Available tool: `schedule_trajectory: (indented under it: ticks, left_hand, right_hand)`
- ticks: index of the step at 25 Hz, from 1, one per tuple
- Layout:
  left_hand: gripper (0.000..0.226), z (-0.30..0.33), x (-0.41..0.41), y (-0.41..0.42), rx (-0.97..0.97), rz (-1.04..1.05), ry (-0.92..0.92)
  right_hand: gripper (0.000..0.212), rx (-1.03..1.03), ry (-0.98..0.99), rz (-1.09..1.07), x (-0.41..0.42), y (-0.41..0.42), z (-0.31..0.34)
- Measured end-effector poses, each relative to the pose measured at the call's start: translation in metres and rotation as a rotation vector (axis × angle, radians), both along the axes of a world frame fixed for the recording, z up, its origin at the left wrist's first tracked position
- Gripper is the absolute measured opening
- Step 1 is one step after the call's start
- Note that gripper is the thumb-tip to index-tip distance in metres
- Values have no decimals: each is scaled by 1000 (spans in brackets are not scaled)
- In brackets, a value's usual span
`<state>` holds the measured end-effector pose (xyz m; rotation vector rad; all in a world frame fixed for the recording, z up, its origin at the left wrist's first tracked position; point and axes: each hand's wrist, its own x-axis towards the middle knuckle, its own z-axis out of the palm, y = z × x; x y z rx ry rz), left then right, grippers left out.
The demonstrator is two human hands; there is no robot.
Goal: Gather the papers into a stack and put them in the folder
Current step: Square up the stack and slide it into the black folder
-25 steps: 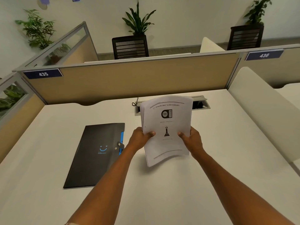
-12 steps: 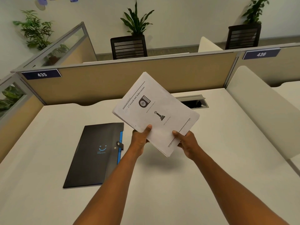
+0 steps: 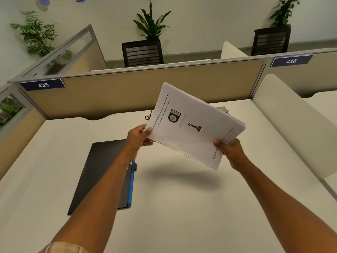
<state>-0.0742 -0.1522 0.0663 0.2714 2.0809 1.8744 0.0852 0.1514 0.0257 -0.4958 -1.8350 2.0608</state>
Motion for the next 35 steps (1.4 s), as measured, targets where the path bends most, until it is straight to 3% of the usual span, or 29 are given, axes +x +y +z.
schedule_trajectory:
  ticks: [5,11,18,23,35]
  left_hand:
    - [24,12,-12,6,-184,-212,0]
    - [38,-11,-17,18,-274,-253,-33]
    - [40,-49,-10,36,-336,-90,11]
    - [44,-84,14,44,-285,35,-74]
    - [51,-107,26,42,-420,39,-86]
  right_hand:
    - [25,62,-24,-20,-8,6,-3]
    - [19,202,-98,-105,-19,12,-15]
    - [36,335,-158,-220,-29,12,-28]
    - [34,323,-271,-244,-25,12,-48]
    - [28,443,-374,-174,-13,4,-56]
